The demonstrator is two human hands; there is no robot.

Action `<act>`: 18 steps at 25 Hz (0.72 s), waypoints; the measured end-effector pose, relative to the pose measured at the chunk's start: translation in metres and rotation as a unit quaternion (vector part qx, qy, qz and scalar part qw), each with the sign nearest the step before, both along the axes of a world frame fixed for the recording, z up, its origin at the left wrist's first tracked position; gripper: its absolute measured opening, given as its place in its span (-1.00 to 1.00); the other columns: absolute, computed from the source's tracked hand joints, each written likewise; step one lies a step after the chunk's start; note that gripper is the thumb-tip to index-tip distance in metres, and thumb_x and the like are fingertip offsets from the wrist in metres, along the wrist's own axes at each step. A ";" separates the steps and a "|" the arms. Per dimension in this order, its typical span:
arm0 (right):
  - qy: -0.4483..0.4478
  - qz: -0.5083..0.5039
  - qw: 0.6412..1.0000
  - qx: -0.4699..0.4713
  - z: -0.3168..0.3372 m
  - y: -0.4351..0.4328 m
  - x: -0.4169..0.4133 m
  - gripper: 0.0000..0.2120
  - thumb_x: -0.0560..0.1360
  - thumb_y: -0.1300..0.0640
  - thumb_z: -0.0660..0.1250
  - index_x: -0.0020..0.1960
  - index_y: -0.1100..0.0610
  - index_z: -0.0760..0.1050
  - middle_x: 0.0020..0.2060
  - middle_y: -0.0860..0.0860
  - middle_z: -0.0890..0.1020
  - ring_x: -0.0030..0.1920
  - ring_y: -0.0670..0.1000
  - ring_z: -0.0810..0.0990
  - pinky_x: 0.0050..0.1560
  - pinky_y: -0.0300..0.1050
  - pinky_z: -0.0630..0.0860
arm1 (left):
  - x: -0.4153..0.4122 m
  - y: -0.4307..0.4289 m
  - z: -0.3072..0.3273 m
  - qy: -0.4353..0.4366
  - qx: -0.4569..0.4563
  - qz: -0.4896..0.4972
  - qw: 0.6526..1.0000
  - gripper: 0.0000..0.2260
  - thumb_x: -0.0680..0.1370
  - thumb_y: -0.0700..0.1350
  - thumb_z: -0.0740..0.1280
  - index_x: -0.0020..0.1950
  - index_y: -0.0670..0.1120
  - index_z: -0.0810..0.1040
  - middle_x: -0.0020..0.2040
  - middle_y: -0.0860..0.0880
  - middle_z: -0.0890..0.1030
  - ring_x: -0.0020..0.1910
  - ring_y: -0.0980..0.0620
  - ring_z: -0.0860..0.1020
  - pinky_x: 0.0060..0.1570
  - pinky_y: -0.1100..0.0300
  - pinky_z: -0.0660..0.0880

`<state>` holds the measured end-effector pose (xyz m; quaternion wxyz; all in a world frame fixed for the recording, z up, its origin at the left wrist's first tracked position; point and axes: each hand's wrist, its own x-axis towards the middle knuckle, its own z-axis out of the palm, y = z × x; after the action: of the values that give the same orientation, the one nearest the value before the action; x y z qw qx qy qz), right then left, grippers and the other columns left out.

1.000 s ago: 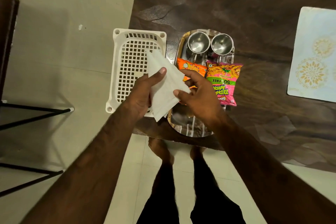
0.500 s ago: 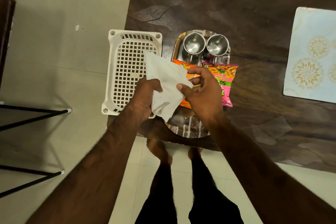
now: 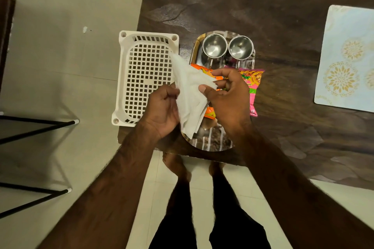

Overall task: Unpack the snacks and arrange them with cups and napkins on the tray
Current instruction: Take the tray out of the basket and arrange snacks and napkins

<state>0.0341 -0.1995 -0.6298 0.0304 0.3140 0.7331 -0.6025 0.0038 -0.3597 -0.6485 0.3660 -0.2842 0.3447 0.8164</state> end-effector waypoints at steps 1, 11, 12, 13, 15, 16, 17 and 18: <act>0.002 0.002 1.000 0.005 -0.001 0.001 0.001 -0.67 0.47 0.19 0.62 0.11 -0.05 0.57 -0.13 -0.21 0.61 -0.19 -0.30 0.62 -0.09 -0.19 0.68 | 0.001 0.000 0.000 0.005 -0.002 -0.007 1.000 -0.61 0.55 -0.20 0.12 0.17 -0.21 0.70 0.21 -0.24 0.67 0.14 -0.17 0.67 0.13 -0.03 0.62; -0.048 0.064 0.996 -0.037 0.001 0.011 0.006 -0.95 0.59 0.23 0.49 0.05 0.13 0.69 -0.19 -0.07 0.67 -0.11 -0.02 0.64 -0.06 -0.07 0.62 | 0.006 -0.001 0.000 0.110 -0.132 -0.074 0.982 -0.73 0.56 -0.27 0.39 0.27 -0.15 0.59 0.16 -0.15 0.71 0.10 -0.09 0.70 -0.02 0.08 0.64; -0.052 0.062 0.996 -0.043 0.002 0.012 0.006 -0.96 0.60 0.23 0.48 0.02 0.12 0.69 -0.16 -0.05 0.69 -0.10 0.01 0.66 -0.06 -0.04 0.63 | 0.006 0.000 0.000 0.106 -0.129 -0.070 0.983 -0.72 0.56 -0.26 0.40 0.27 -0.15 0.58 0.16 -0.15 0.71 0.09 -0.10 0.71 -0.03 0.07 0.64; -0.057 0.053 0.995 -0.057 0.003 0.013 0.005 -0.96 0.61 0.22 0.47 0.02 0.11 0.68 -0.11 -0.03 0.70 -0.05 0.08 0.69 -0.02 0.02 0.67 | 0.007 0.000 0.000 0.099 -0.116 -0.060 0.987 -0.72 0.57 -0.25 0.39 0.28 -0.15 0.58 0.18 -0.16 0.71 0.11 -0.12 0.70 -0.02 0.05 0.64; -0.063 0.044 0.995 -0.058 0.005 0.019 0.004 -0.89 0.60 0.20 0.48 0.12 0.11 0.69 0.06 0.05 0.69 0.14 0.20 0.70 0.15 0.17 0.70 | 0.005 -0.001 0.000 0.086 -0.093 -0.040 0.991 -0.73 0.59 -0.24 0.37 0.29 -0.14 0.58 0.22 -0.16 0.69 0.16 -0.13 0.68 0.02 0.03 0.64; -0.054 0.060 0.997 -0.018 0.006 0.022 0.005 -0.84 0.59 0.20 0.49 0.17 0.10 0.69 0.12 0.08 0.66 0.16 0.19 0.67 0.21 0.17 0.68 | 0.005 -0.002 0.000 0.084 -0.091 -0.036 0.992 -0.74 0.60 -0.23 0.36 0.28 -0.13 0.59 0.22 -0.14 0.69 0.18 -0.11 0.68 0.04 0.05 0.64; -0.040 0.083 0.995 0.024 0.006 0.024 0.006 -0.82 0.58 0.20 0.49 0.18 0.09 0.70 0.13 0.09 0.65 0.11 0.12 0.65 0.21 0.14 0.66 | 0.005 -0.002 -0.001 0.083 -0.090 -0.035 0.992 -0.76 0.60 -0.22 0.35 0.27 -0.11 0.60 0.21 -0.12 0.70 0.19 -0.09 0.67 0.05 0.07 0.63; -0.026 0.102 0.993 0.048 0.009 0.025 0.006 -0.83 0.59 0.20 0.48 0.17 0.09 0.71 0.10 0.06 0.67 0.05 0.03 0.64 0.18 0.10 0.66 | 0.005 -0.002 -0.001 0.085 -0.088 -0.036 0.992 -0.76 0.60 -0.22 0.34 0.27 -0.10 0.60 0.21 -0.11 0.70 0.20 -0.08 0.67 0.07 0.08 0.63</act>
<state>0.0405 -0.1749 -0.6213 0.0958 0.2538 0.7883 -0.5523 0.0092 -0.3619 -0.6494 0.3383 -0.2326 0.4545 0.7905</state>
